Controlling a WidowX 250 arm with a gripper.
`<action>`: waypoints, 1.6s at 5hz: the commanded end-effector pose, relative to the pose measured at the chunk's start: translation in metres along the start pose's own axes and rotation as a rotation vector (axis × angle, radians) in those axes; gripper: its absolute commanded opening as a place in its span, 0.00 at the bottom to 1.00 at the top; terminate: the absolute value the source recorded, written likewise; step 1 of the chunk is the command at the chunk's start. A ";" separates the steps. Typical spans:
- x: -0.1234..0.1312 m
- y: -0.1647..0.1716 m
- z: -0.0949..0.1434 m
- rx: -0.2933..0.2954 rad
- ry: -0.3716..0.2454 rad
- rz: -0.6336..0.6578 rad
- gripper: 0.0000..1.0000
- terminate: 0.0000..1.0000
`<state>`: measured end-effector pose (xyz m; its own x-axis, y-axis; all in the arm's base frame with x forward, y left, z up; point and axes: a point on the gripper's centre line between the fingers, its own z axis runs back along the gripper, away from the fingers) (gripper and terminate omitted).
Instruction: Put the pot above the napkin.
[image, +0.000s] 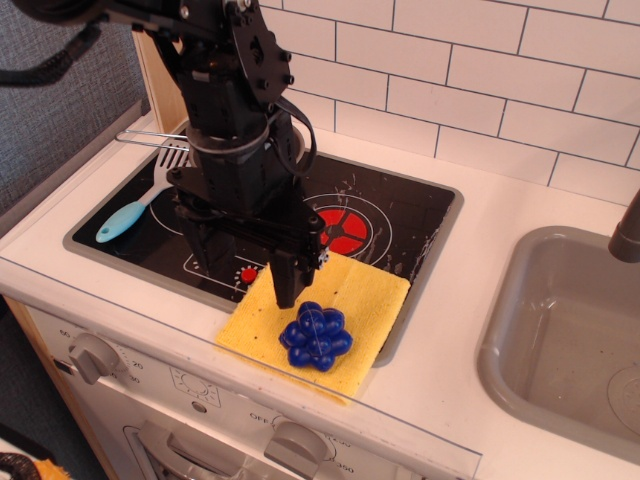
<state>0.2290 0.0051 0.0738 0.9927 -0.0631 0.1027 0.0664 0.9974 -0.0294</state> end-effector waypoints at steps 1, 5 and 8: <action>0.000 0.000 0.000 0.000 0.000 0.000 1.00 0.00; 0.120 0.080 -0.003 0.092 -0.125 0.105 1.00 0.00; 0.133 0.090 -0.056 0.125 -0.044 0.065 1.00 0.00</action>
<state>0.3686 0.0824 0.0154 0.9938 0.0042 0.1114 -0.0126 0.9971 0.0749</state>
